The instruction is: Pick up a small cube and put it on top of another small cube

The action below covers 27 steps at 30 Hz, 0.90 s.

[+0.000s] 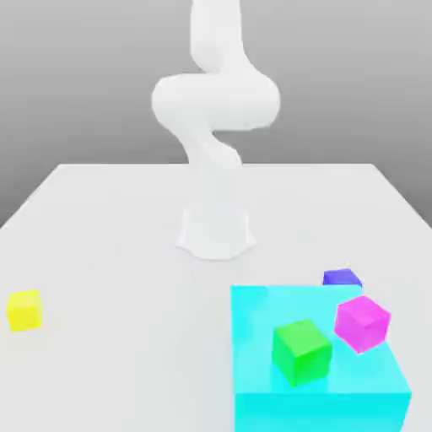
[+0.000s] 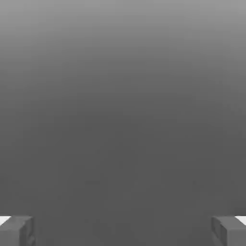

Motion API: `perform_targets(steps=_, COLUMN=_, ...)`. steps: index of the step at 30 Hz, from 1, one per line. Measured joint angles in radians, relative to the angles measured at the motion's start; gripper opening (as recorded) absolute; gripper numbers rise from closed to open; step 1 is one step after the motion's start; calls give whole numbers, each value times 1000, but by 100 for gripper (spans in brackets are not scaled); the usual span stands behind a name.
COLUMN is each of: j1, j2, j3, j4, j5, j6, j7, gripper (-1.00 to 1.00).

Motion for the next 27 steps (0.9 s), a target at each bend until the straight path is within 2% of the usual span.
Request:
perform_targets(steps=7, j1=105, j2=154, j3=69, j4=-146, j5=105, j6=121, j7=62, gripper=0)
perform_targets(steps=16, j1=235, j2=342, j3=212, j4=-329, j5=203, j6=273, j7=168, gripper=0)
perform_targets(steps=22, j1=315, j2=466, j3=329, j4=-451, j5=234, j6=378, j7=266, gripper=0)
perform_targets(steps=27, j1=362, j2=570, j3=437, j4=-556, j5=219, j6=471, j7=379, gripper=0)
